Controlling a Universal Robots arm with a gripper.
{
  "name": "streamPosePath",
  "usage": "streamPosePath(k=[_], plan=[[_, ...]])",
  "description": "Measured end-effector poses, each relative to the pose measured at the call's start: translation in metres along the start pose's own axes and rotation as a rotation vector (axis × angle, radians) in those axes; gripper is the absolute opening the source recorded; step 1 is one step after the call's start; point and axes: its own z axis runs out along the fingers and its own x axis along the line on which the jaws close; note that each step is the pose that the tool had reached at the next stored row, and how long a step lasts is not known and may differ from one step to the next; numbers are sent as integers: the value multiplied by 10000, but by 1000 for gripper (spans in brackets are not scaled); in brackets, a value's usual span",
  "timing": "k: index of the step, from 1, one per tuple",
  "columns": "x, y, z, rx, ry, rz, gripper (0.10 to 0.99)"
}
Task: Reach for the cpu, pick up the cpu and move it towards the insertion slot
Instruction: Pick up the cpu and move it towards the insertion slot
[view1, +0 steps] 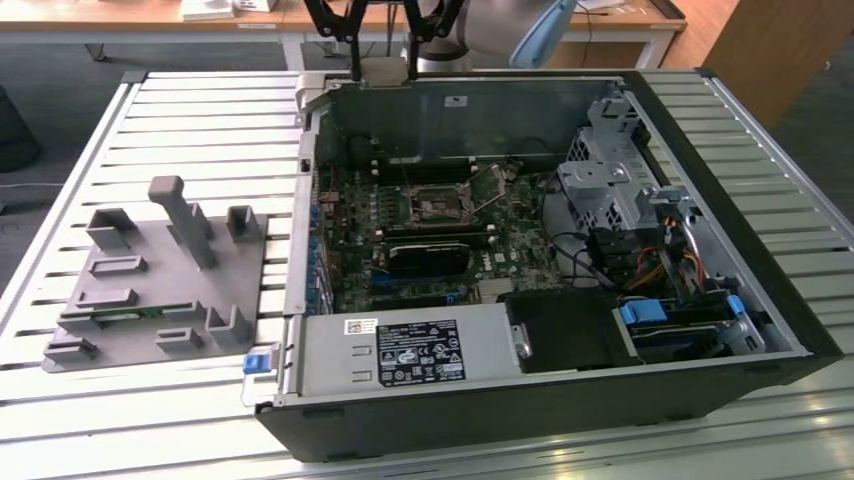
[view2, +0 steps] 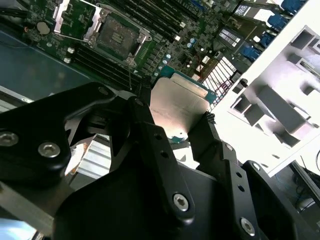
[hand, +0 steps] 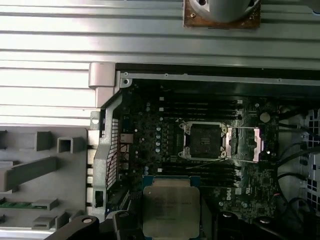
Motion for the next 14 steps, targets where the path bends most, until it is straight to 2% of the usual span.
streamPosePath(k=[8, 14], plan=[[-144, 86, 1, -2, 0, 0, 545], [-216, 180, 5, -3, 0, -2, 545]])
